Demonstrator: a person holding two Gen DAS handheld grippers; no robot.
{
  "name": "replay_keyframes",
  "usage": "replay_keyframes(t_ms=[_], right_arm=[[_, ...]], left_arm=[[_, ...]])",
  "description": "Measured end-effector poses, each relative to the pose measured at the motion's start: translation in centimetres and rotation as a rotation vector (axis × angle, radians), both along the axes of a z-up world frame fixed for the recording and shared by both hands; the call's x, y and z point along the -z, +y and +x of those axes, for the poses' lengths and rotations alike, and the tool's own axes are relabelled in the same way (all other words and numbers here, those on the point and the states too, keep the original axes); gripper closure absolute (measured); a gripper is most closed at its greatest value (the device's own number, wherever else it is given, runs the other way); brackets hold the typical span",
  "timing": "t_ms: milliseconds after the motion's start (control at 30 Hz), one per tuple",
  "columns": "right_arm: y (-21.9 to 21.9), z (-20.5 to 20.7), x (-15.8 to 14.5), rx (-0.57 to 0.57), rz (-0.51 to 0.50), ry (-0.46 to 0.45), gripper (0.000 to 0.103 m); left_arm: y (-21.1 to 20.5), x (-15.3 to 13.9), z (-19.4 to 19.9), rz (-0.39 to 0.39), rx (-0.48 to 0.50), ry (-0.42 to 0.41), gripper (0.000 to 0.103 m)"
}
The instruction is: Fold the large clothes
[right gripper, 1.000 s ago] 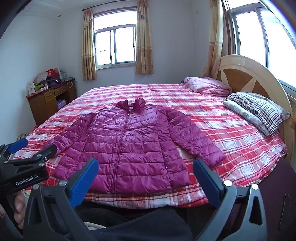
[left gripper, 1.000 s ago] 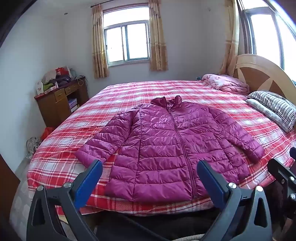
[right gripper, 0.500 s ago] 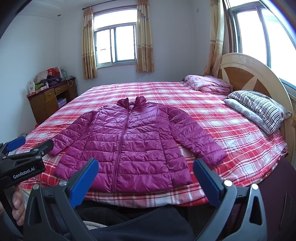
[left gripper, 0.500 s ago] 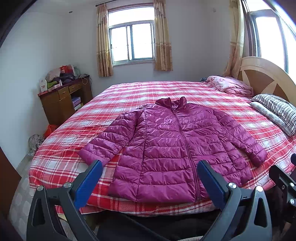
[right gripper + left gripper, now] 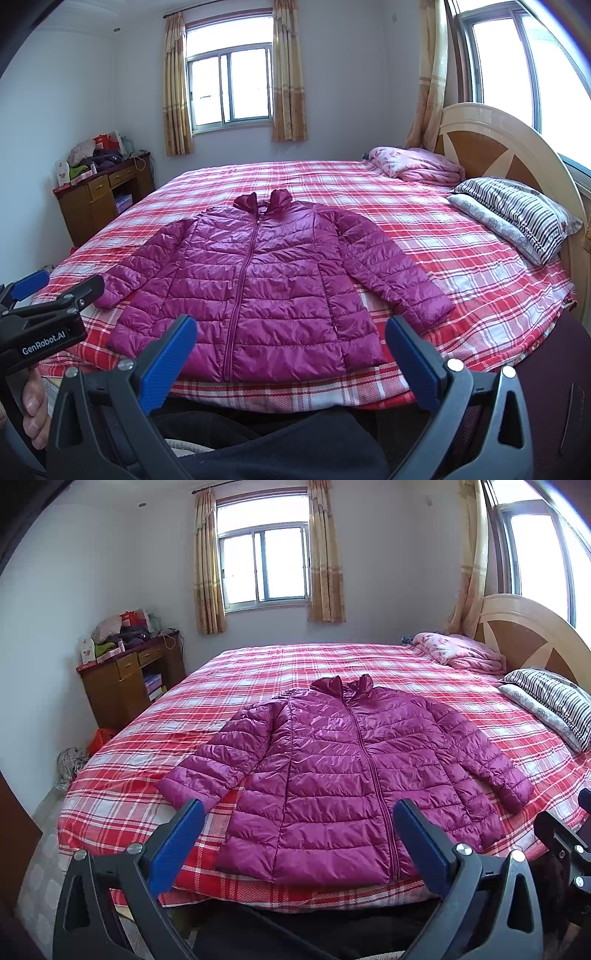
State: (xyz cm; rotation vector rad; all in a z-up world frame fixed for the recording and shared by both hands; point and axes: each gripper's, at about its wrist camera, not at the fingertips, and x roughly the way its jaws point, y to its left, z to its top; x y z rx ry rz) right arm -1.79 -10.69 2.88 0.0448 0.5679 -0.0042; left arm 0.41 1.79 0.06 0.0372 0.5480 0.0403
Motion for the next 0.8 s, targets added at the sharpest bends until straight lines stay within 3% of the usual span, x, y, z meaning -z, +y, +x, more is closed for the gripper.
replay_keyframes(t_ms=[800], right_arm=[[0.03, 0.03, 0.02, 0.0, 0.003, 0.004, 0.0]], left_arm=[[-0.28, 0.05, -0.19, 0.004, -0.002, -0.006, 0.001]])
